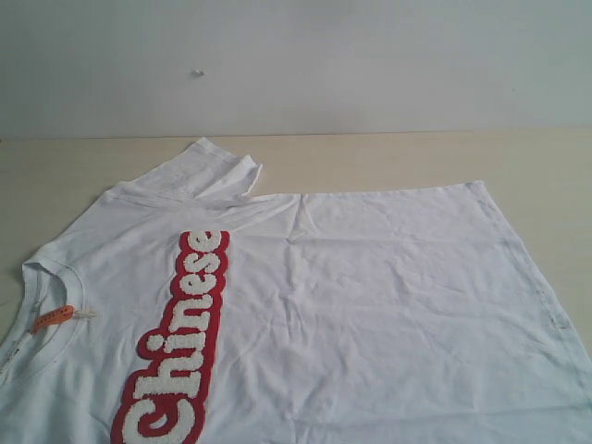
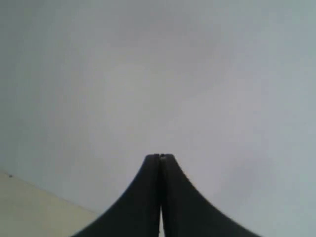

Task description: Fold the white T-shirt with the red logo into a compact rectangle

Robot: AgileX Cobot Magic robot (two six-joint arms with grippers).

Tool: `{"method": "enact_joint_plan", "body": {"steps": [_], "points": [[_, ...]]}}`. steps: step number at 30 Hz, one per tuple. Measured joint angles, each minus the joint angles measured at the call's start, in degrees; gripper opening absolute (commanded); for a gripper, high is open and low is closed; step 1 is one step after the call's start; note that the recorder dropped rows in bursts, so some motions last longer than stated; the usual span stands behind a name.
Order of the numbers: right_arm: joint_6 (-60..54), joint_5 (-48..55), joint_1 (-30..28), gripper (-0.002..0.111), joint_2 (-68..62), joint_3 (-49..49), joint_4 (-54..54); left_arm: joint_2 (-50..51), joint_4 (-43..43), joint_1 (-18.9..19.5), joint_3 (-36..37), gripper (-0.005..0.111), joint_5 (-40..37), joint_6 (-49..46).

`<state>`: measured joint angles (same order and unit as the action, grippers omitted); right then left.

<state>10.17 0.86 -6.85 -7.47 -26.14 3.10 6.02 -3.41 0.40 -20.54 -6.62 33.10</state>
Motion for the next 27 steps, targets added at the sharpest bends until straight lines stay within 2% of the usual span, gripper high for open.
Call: {"method": "enact_joint_plan", "body": {"steps": [5,6,7,8,10,13,19,23,27], "points": [[-9.24,8.9,4.15,0.0,-11.08,-14.34,-0.11,16.04,-0.23,-0.82,-21.49,0.0,-11.32,-15.6],[-11.4,11.9,5.22,0.0,-14.22,-18.87,-0.23,20.72,-0.23,-3.17,-26.23,0.0,-13.27,-20.16],[-12.39,13.06,5.72,0.0,-15.47,-20.68,-0.48,22.62,-0.35,-4.43,-28.03,0.0,-14.22,-22.33],[-14.41,15.57,7.19,0.0,-19.29,-25.06,-1.64,27.53,-0.48,-7.95,-32.31,0.0,-17.0,-27.2],[-15.59,17.91,8.31,0.0,-23.57,-29.48,-3.1,33.52,-0.48,-11.89,-37.18,0.0,-21.58,-33.88],[-15.95,21.25,8.66,0.0,-29.72,-34.86,-3.43,40.49,-0.48,-16.3,-42.61,0.0,-27.74,-38.87],[-20.64,30.61,8.78,0.0,-41.79,-42.57,-3.81,51.44,-0.58,-20.83,-50.23,0.0,-33.83,-46.6],[-28.79,38.31,8.78,0.0,-47.73,-45.44,-3.81,56.08,-0.58,-22.77,-52.44,0.0,-36.06,-55.3],[-36.98,42.75,8.78,0.0,-53.0,-45.86,-3.66,59.82,-0.58,-22.98,-53.36,0.0,-43.47,-67.85]]}}
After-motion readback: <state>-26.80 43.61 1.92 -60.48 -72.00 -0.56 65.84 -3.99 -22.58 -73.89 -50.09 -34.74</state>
